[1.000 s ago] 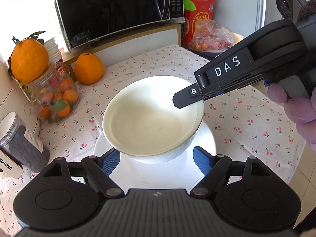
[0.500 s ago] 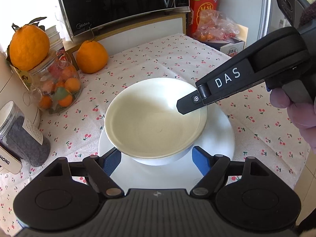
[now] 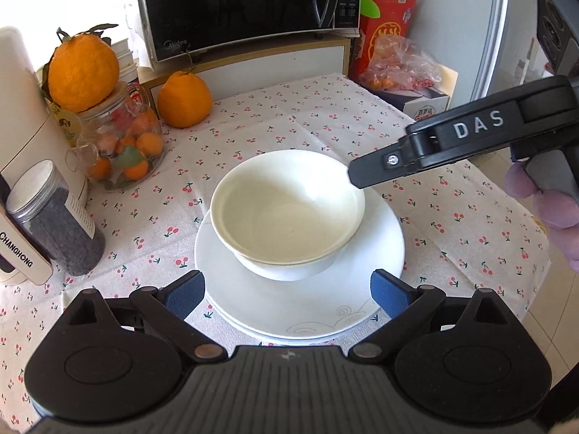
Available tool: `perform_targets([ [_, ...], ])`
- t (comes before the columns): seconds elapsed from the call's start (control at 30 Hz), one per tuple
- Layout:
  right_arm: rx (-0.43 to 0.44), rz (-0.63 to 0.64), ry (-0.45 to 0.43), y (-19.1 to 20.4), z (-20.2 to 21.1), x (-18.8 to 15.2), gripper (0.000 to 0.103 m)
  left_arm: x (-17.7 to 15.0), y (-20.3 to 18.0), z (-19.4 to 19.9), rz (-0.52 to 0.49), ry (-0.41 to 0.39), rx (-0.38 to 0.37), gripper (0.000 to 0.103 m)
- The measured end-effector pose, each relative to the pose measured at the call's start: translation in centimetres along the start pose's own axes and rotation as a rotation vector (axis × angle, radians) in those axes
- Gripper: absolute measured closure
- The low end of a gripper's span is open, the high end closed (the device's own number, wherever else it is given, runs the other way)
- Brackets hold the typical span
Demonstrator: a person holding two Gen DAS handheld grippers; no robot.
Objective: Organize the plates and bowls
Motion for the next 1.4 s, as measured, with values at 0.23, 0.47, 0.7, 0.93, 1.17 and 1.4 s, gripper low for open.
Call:
perform_targets([
  [0.23,-0.070,0.085,-0.019,-1.1,4.2,-0.6,0.028,-0.8,1.6,2.6,0.233,0.001,0.064,0.002],
  [0.47,-0.156,0.106,0.019,-2.0,6.5,-2.9,0.016,-1.8,1.7,4.1,0.318,0.010,0.217,0.001],
  [0.7,-0.206,0.101,0.041,-2.2,7.2,-4.5,0.010,-1.9,0.7,4.8,0.371,0.021,0.276,0.000],
  [0.93,-0.231,0.138,0.068,-2.0,6.7,-5.3,0.009,-2.2,-0.7,4.7,0.337,0.042,0.338,0.000],
  [1.17,-0.234,0.186,0.082,-1.4,6.3,-5.7,0.008,-2.3,-0.8,4.7,0.301,0.058,0.389,0.000],
  [1.4,-0.231,0.194,0.097,-1.0,6.0,-6.0,0.008,-2.3,-0.8,4.9,0.291,0.054,0.411,0.000],
])
Point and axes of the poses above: each gripper's, at about its wrist camera, not at the fingertips, and z roughly against the way its jaws point, y to its left, x to its top, the point moved 7 cm from there along -z, roughly the way its jaws point, and after that the axes turned 14 degrees about -y, right-handed, at the moved point
